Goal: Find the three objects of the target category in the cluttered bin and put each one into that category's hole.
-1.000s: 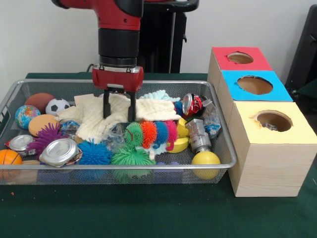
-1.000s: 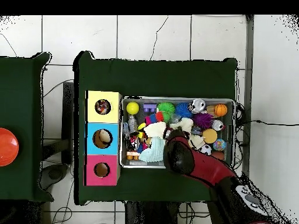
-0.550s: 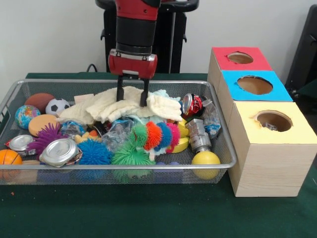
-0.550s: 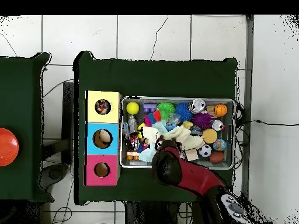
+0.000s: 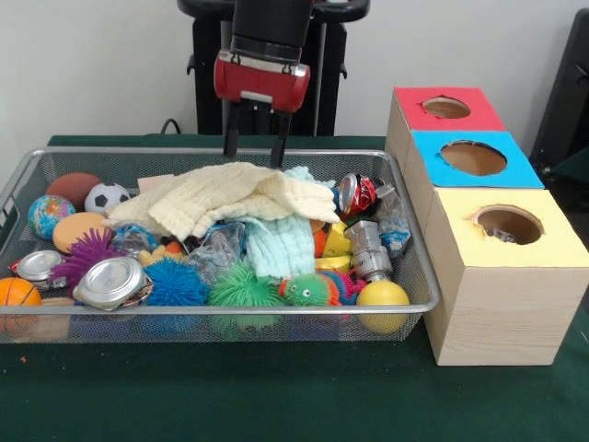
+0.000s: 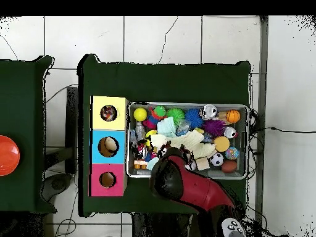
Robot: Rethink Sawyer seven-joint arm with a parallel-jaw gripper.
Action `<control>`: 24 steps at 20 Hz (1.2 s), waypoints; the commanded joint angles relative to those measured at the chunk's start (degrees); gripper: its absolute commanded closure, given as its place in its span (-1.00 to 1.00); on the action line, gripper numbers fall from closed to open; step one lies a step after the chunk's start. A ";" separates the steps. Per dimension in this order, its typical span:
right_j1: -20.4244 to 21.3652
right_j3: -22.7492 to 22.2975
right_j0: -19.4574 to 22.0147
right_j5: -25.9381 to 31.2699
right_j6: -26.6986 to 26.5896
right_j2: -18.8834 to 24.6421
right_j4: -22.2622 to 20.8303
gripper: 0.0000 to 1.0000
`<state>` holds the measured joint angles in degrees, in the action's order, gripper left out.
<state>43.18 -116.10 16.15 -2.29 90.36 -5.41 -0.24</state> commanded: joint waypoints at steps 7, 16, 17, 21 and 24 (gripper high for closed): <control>-1.40 4.29 -0.69 5.60 11.87 0.53 5.36 -1.00; -11.91 4.07 6.19 -7.13 12.34 10.33 0.81 -1.00; -12.90 4.24 6.33 -8.00 12.30 10.64 0.56 -1.00; -16.34 4.60 6.36 -10.88 12.35 11.61 0.39 -1.00; -17.49 4.56 5.53 -11.79 12.55 11.63 1.42 -1.00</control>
<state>31.49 -114.68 21.87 -11.32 90.36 -0.73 2.40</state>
